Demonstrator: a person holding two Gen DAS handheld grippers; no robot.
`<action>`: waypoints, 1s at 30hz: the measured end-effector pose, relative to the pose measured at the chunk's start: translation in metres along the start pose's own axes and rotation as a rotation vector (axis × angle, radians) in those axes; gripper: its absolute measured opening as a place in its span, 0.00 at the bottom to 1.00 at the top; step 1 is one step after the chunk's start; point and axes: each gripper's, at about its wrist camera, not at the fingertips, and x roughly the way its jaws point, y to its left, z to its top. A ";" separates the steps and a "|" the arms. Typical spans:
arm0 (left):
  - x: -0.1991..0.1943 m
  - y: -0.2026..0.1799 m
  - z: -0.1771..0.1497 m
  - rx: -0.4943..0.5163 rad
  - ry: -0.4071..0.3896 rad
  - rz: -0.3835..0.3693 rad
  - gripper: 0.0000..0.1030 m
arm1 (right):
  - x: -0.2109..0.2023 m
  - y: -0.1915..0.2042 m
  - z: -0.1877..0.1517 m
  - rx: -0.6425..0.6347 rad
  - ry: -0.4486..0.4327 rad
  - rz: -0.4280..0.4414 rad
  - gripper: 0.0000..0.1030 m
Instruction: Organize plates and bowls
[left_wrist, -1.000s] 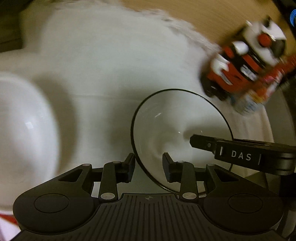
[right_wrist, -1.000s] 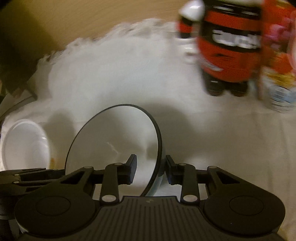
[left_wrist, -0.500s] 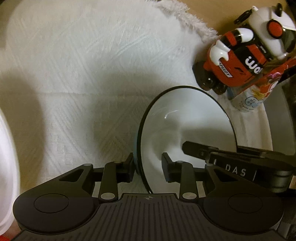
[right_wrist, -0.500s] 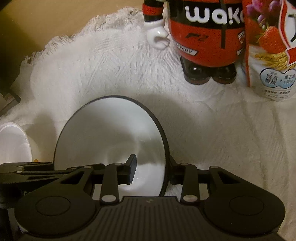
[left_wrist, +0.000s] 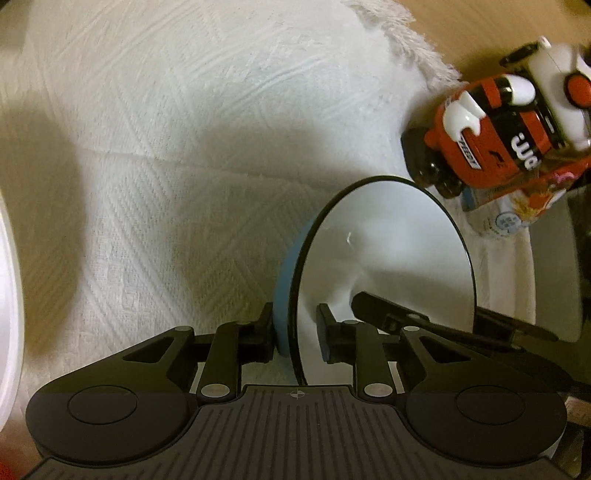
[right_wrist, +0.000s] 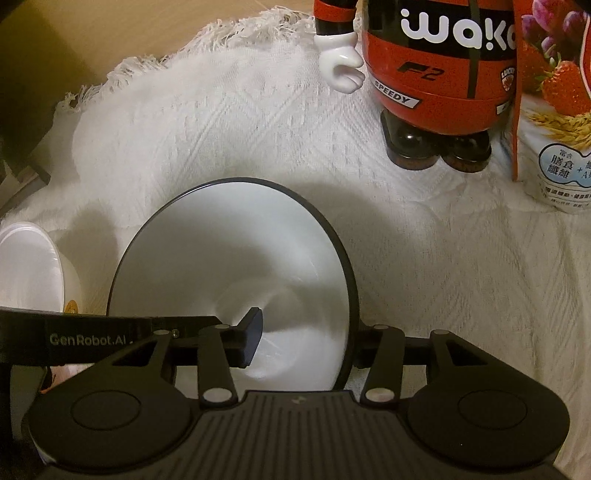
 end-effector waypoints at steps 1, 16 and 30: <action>-0.001 -0.002 -0.002 0.006 -0.004 0.001 0.26 | -0.001 -0.001 0.000 0.005 0.002 -0.002 0.45; -0.063 -0.094 -0.040 0.110 -0.087 0.012 0.30 | -0.107 -0.035 -0.028 0.020 -0.138 0.052 0.43; -0.040 -0.175 -0.120 0.253 -0.004 -0.041 0.30 | -0.175 -0.122 -0.108 0.066 -0.169 0.045 0.43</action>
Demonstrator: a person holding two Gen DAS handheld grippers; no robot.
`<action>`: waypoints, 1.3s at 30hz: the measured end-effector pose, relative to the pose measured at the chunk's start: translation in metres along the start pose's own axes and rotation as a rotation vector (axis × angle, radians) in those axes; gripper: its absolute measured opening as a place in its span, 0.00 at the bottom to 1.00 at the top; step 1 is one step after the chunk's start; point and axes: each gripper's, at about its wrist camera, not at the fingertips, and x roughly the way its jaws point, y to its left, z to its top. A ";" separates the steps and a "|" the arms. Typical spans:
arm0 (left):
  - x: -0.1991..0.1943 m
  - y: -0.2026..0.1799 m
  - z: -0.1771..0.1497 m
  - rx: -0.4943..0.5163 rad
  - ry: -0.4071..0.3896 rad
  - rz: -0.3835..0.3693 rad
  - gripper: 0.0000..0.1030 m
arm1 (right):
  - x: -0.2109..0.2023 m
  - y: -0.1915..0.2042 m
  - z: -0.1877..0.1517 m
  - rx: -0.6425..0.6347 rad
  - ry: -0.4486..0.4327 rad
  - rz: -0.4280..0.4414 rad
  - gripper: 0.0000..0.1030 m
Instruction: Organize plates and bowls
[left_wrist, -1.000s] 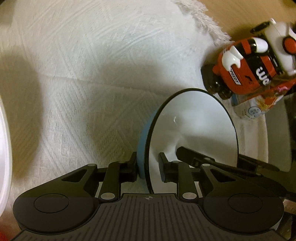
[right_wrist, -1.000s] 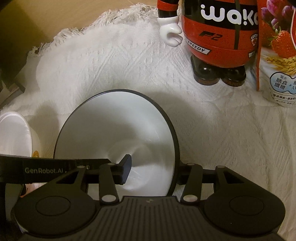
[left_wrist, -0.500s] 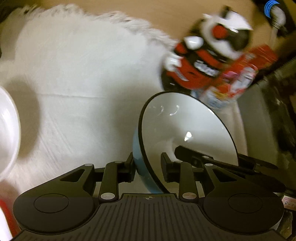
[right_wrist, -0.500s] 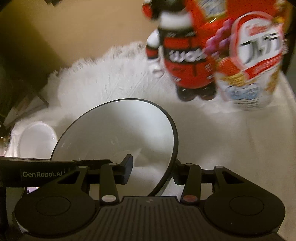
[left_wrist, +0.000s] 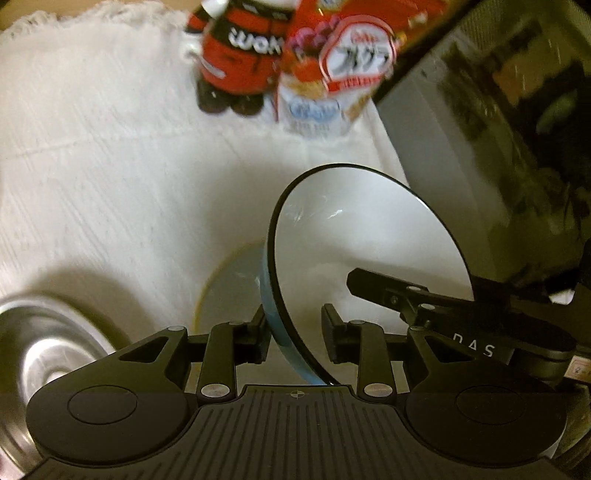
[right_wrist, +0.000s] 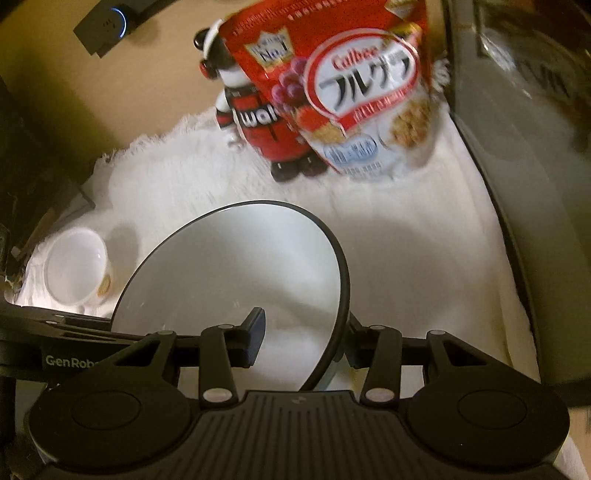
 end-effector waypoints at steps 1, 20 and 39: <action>0.001 -0.002 -0.007 0.012 0.002 0.014 0.30 | 0.001 -0.003 -0.007 -0.003 0.008 0.003 0.43; 0.010 0.014 -0.041 -0.044 0.016 0.119 0.26 | 0.031 -0.004 -0.051 -0.077 0.041 0.062 0.41; -0.022 0.014 -0.055 -0.084 -0.094 0.152 0.22 | 0.012 0.007 -0.049 -0.186 -0.073 -0.012 0.45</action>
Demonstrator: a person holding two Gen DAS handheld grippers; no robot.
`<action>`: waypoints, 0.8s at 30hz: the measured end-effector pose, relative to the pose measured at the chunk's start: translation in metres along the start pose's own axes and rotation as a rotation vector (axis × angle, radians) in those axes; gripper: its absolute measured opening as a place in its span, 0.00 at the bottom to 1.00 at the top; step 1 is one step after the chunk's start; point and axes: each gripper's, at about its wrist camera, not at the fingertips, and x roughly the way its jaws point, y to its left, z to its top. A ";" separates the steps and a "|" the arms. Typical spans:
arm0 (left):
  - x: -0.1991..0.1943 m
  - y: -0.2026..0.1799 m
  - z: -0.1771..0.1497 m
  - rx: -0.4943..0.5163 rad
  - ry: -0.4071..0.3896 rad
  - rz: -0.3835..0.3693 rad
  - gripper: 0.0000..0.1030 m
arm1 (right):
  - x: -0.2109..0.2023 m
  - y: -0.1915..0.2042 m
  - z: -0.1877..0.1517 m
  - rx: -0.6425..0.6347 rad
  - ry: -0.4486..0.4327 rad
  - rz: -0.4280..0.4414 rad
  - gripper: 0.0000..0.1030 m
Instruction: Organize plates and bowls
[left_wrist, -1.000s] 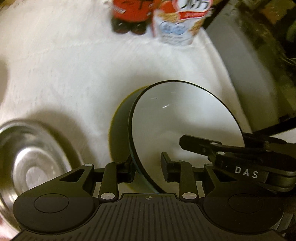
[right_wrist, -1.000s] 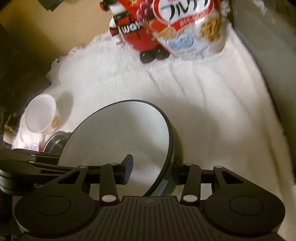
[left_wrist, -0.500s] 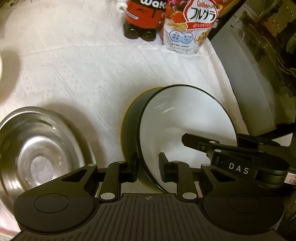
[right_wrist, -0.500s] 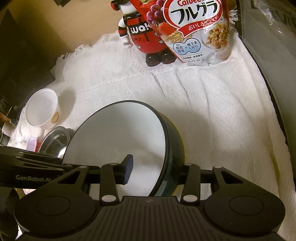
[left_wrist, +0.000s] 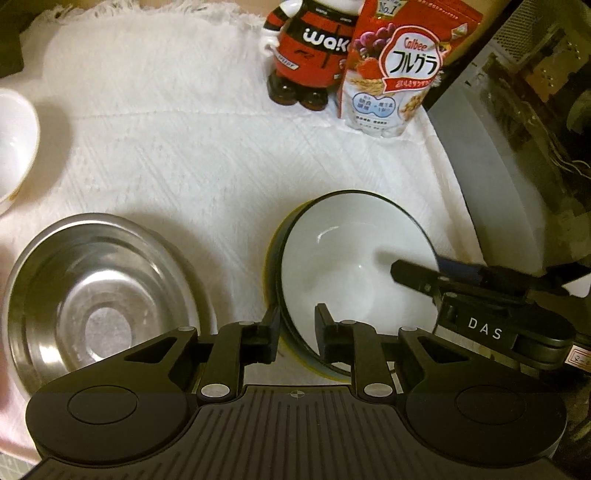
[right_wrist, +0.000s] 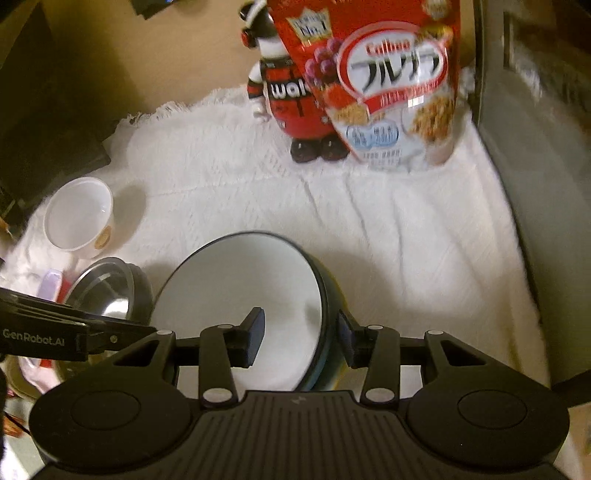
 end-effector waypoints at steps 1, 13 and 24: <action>-0.001 -0.001 -0.001 0.008 -0.008 0.001 0.22 | -0.003 0.002 0.000 -0.022 -0.022 -0.023 0.50; -0.033 0.010 -0.010 0.031 -0.159 -0.127 0.21 | -0.024 0.004 -0.005 -0.047 -0.180 -0.208 0.64; -0.089 0.117 -0.020 -0.118 -0.334 -0.122 0.21 | -0.032 0.085 0.018 -0.114 -0.288 -0.310 0.72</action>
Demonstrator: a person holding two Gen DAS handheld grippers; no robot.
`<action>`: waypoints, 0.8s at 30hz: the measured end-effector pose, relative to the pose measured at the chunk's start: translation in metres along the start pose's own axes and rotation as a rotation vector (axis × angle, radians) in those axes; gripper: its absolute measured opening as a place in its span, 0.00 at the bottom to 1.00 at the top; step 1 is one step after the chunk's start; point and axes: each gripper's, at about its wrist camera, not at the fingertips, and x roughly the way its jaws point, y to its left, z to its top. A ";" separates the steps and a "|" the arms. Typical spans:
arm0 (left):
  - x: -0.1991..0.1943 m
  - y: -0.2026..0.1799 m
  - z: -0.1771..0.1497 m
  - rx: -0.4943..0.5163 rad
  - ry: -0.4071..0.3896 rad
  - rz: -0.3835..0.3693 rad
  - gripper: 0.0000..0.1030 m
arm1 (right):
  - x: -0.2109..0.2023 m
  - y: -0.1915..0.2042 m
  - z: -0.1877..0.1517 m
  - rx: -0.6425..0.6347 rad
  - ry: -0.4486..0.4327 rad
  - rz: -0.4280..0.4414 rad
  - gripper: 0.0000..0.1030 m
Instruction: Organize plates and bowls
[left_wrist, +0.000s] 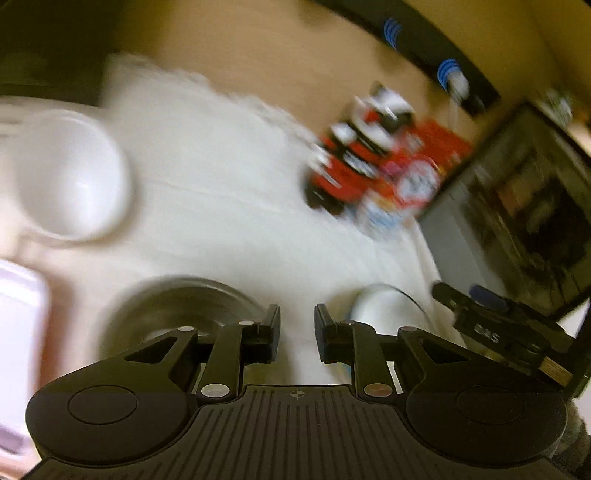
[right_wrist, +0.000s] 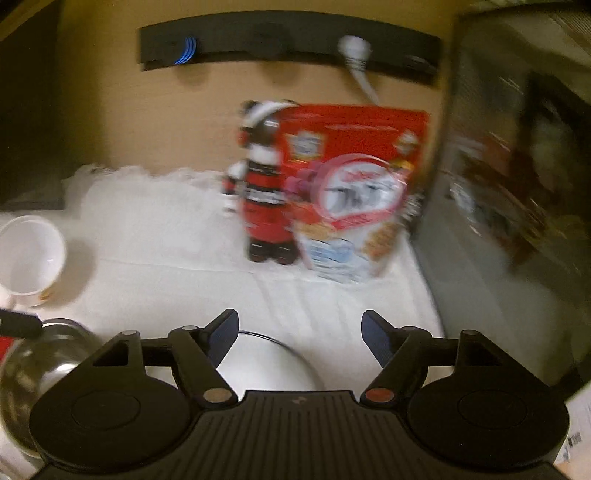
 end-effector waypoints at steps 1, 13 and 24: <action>-0.010 0.014 0.001 -0.013 -0.028 0.019 0.21 | -0.002 0.012 0.004 -0.009 -0.006 0.009 0.72; -0.112 0.183 0.010 -0.249 -0.170 0.344 0.21 | -0.026 0.189 0.038 -0.162 -0.080 0.200 0.78; -0.096 0.240 -0.011 -0.187 -0.051 0.361 0.21 | -0.013 0.289 0.011 -0.244 0.141 0.386 0.78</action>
